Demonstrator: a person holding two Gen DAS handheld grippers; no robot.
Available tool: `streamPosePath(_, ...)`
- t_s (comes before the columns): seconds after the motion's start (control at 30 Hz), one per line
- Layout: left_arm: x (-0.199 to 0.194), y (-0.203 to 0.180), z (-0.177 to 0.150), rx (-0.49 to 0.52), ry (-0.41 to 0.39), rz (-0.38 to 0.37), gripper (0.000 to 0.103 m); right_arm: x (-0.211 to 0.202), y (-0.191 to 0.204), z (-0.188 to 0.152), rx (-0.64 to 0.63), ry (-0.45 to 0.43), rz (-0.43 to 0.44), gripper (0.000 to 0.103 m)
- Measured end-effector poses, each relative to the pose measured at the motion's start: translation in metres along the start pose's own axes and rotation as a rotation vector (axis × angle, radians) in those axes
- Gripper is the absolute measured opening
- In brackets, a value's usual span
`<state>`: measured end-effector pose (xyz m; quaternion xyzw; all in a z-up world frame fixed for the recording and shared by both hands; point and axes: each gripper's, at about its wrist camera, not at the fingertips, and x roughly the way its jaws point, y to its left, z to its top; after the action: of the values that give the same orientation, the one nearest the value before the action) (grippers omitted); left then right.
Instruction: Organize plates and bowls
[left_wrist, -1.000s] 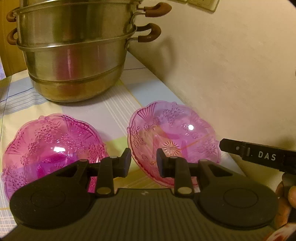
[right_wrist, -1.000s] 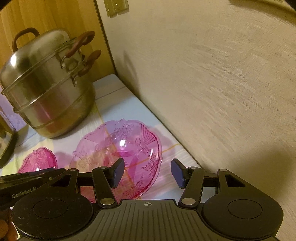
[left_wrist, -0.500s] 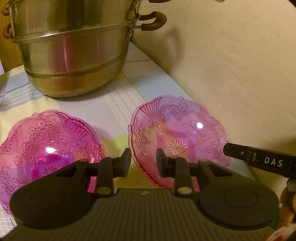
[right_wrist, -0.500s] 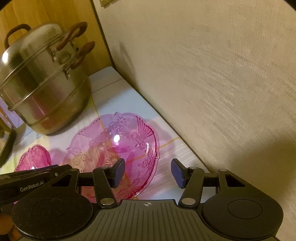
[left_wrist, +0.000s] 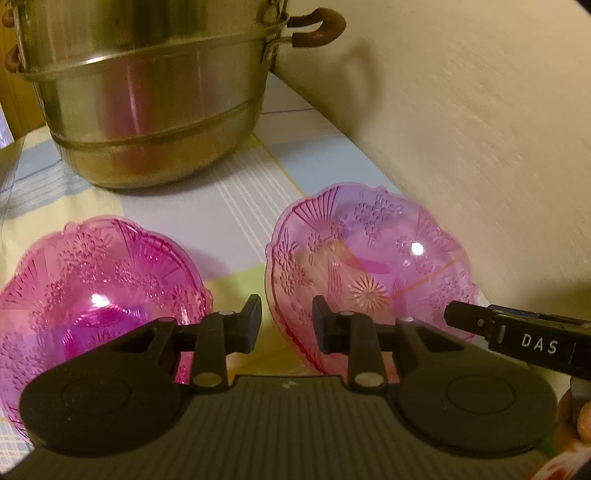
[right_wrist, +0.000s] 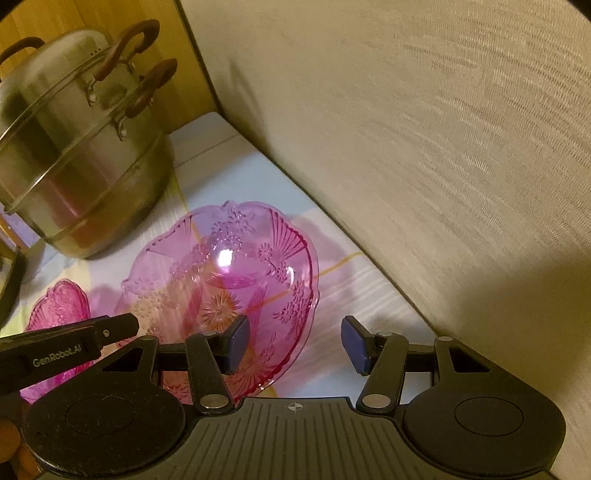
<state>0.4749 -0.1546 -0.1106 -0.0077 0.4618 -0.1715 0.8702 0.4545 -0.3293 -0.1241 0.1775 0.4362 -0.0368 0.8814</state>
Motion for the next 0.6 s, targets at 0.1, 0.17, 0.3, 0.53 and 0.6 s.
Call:
streamPosePath(0.1,0.0022,-0.0002,-0.0014,-0.005,0.006,-0.001,0.026,0.0022,-0.0007,-0.0002,0.008,0.009,0.008,0.056)
streamPosePath(0.17,0.0026,-0.0005,-0.0019,-0.007,0.007,0.001,0.025,0.0028,-0.0018,-0.0001,0.019,0.011,0.015,0.056)
streamPosePath(0.3,0.0054,-0.0019,-0.0016,-0.011,0.015,0.004,0.025,0.0042,-0.0023,-0.0007,0.024,0.018,0.019,0.053)
streamPosePath(0.53,0.0079,0.0005,-0.0034,-0.017,0.027,0.011,0.021,0.0081,0.0016,-0.0023,0.006,0.04,0.02,0.029)
streamPosePath(0.6,0.0074,-0.0001,-0.0037,-0.012,0.028,0.012,0.017,0.0089,0.0023,-0.0033,-0.001,0.047,0.018,0.022)
